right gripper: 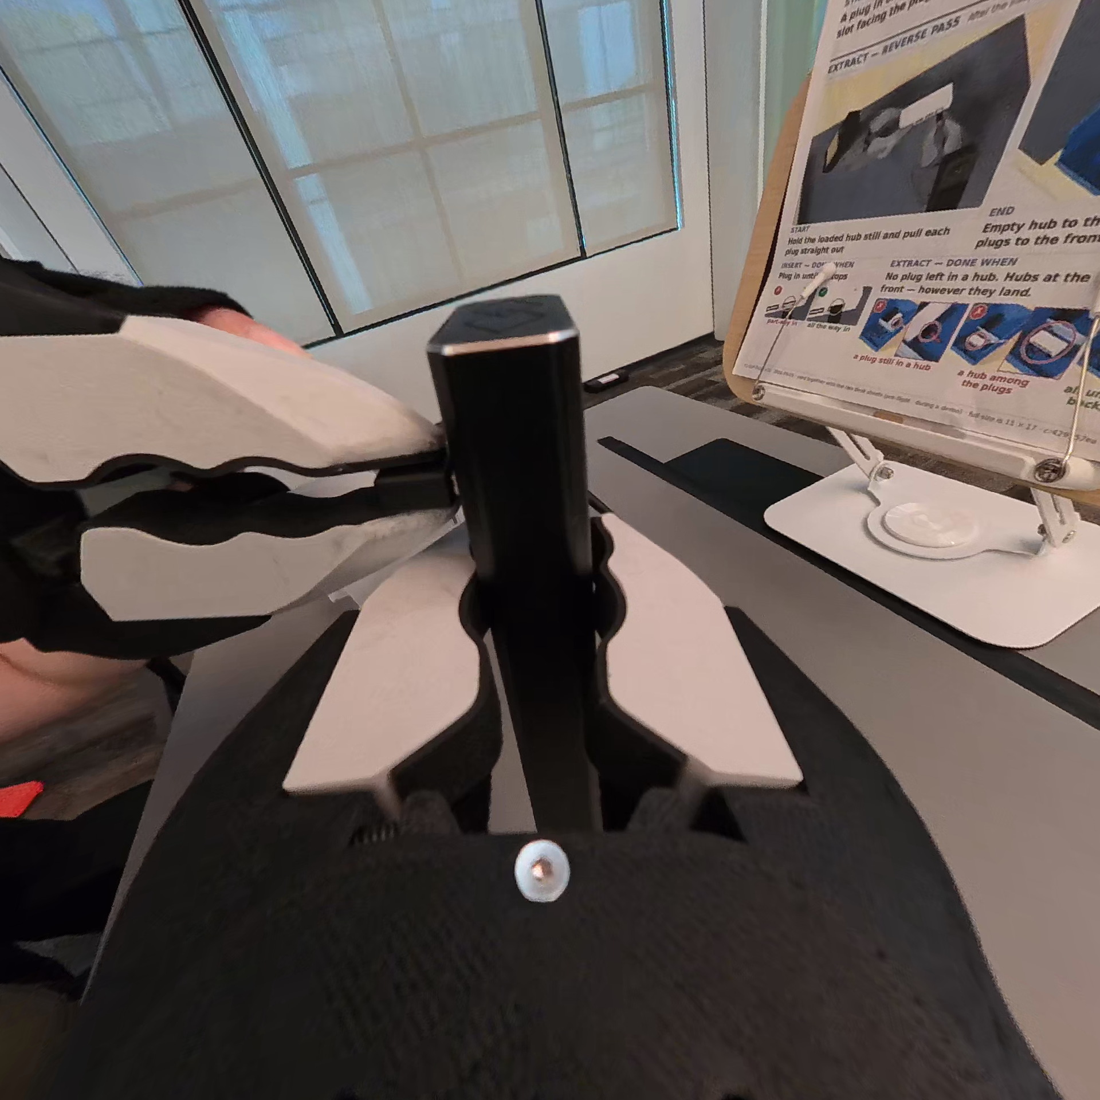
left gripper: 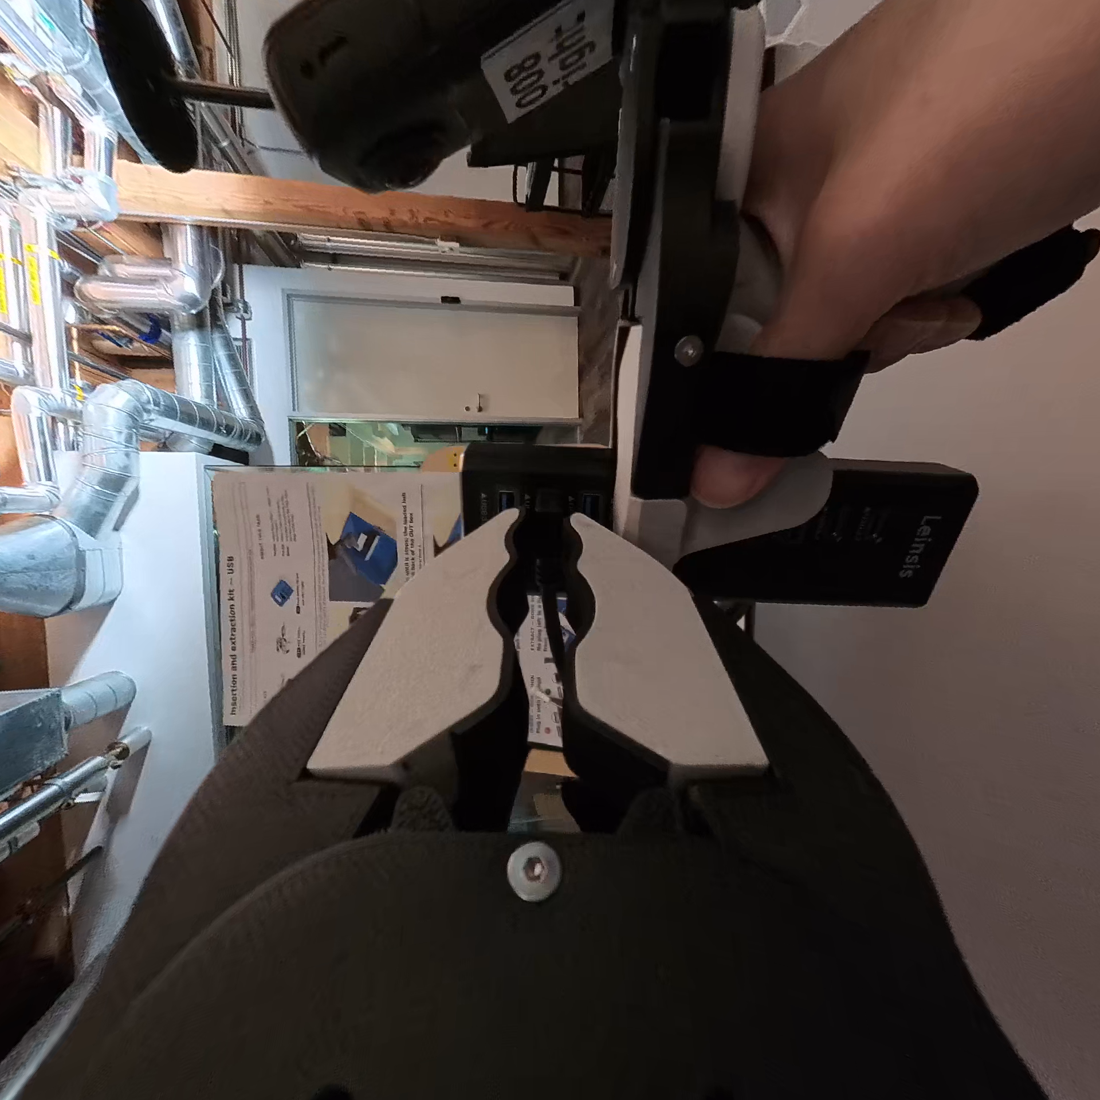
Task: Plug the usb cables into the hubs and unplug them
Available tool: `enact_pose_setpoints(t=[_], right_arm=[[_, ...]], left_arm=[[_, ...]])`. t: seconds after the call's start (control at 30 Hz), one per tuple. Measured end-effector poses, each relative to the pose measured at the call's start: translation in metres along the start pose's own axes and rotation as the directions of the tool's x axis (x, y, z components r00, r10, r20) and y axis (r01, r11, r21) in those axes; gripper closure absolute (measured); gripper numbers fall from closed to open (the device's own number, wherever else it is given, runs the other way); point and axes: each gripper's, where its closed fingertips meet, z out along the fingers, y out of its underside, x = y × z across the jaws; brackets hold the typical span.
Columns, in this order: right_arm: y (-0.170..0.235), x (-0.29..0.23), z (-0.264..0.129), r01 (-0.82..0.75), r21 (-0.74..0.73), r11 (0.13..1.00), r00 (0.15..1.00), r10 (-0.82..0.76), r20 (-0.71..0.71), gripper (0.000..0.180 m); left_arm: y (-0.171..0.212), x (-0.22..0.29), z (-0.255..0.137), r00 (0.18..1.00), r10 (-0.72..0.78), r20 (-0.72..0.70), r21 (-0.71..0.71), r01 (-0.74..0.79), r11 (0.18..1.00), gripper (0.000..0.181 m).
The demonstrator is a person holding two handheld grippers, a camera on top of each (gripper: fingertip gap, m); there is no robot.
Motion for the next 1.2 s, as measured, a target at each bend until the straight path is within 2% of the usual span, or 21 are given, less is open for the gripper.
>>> enact_pose_setpoints(t=[0.03,0.47,0.53,0.57,0.63,0.73,0.87,0.97,1.03,1.1,1.17,1.2], right_arm=[[0.001,0.001,0.000,0.001,-0.002,1.000,1.000,-0.001,0.001,0.149],[0.012,0.009,0.008,-0.029,-0.035,0.999,0.999,0.030,0.038,0.148],[0.018,0.044,0.001,-0.126,-0.010,0.992,0.990,0.125,-0.060,0.149],[0.023,0.066,-0.007,-0.219,0.020,0.976,0.973,0.219,-0.068,0.149],[0.027,0.085,-0.022,-0.251,0.040,0.967,0.966,0.254,-0.059,0.150],[0.022,0.076,-0.025,-0.168,0.001,0.986,0.983,0.168,-0.069,0.150],[0.017,0.055,-0.017,-0.107,-0.035,0.994,0.994,0.107,0.001,0.150],[0.010,0.049,-0.024,-0.072,-0.067,0.995,0.997,0.071,-0.017,0.150],[-0.024,0.028,-0.050,0.027,-0.036,0.999,0.999,-0.028,-0.026,0.150],[-0.062,0.000,-0.094,0.196,-0.007,0.981,0.977,-0.196,-0.088,0.149],[-0.077,-0.006,-0.137,0.365,-0.144,0.920,0.914,-0.383,-0.133,0.150],[-0.081,0.010,-0.157,0.405,-0.247,0.880,0.874,-0.452,-0.176,0.150]], left_arm=[[0.000,0.001,0.001,1.000,-0.006,-0.002,-0.007,0.006,1.000,0.175],[0.006,0.009,0.005,0.999,-0.031,0.023,-0.094,0.033,0.995,0.174],[-0.017,-0.015,-0.021,0.991,-0.087,0.097,0.041,0.083,0.996,0.174],[-0.023,-0.030,-0.037,0.986,-0.117,0.115,0.067,0.110,0.992,0.174],[-0.023,-0.049,-0.057,0.986,-0.135,0.102,0.081,0.127,0.989,0.174],[-0.002,-0.052,-0.064,0.980,-0.193,0.051,0.024,0.192,0.981,0.174],[0.021,-0.036,-0.067,0.987,-0.146,0.065,-0.077,0.151,0.985,0.174],[0.029,-0.016,-0.071,0.986,-0.165,0.036,-0.101,0.168,0.981,0.174],[0.035,-0.010,-0.075,0.974,-0.226,0.020,-0.094,0.227,0.969,0.174],[0.039,-0.008,-0.080,0.942,-0.335,-0.005,-0.052,0.335,0.941,0.174],[0.039,-0.008,-0.083,0.902,-0.429,-0.042,0.004,0.429,0.903,0.174],[0.038,-0.010,-0.085,0.886,-0.462,-0.049,0.036,0.464,0.885,0.174]])
